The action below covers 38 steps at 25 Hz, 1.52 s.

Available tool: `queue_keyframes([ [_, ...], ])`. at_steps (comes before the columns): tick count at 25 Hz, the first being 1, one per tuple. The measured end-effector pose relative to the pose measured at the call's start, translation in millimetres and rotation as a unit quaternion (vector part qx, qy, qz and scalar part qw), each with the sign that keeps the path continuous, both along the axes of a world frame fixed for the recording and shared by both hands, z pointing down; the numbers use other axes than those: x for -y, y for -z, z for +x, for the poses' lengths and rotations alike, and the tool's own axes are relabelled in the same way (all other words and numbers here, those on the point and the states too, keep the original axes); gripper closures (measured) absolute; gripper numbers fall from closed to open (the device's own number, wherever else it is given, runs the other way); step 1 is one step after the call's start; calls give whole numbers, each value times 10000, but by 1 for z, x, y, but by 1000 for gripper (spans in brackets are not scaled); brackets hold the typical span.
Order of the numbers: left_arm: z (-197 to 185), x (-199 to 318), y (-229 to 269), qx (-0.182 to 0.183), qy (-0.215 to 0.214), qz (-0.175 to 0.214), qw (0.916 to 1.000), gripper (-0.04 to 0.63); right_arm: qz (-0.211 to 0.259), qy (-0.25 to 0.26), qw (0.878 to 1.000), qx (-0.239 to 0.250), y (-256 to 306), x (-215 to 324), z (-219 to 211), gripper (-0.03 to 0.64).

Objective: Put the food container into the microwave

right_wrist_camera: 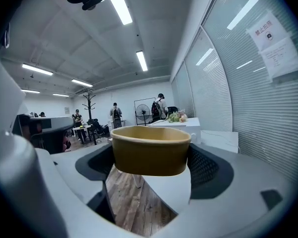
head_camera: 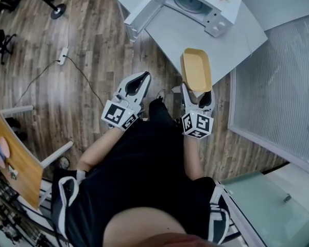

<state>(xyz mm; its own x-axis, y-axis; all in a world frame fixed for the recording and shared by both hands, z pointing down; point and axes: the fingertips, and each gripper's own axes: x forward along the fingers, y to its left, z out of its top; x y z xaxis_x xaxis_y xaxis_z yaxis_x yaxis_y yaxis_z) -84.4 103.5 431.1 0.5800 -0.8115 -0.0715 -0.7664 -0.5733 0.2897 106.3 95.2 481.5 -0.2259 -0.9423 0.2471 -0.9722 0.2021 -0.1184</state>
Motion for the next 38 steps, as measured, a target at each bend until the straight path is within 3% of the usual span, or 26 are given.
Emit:
queue_keyframes([
  [15,78,166,18,216,248,167,9993,565,-288,543,9979,-194,-47,226,45,138],
  [26,85,297,-4,164,62,90,9998,565,-759,218,9954,-539,-140,403,35,138],
  [31,81,354,-20,87,62,-129,9999,565,-898,-79,9938,-655,-183,478,30,138],
  [38,75,394,-37,-46,-35,-364,9993,565,-1121,-327,9901,-783,-225,550,27,137],
])
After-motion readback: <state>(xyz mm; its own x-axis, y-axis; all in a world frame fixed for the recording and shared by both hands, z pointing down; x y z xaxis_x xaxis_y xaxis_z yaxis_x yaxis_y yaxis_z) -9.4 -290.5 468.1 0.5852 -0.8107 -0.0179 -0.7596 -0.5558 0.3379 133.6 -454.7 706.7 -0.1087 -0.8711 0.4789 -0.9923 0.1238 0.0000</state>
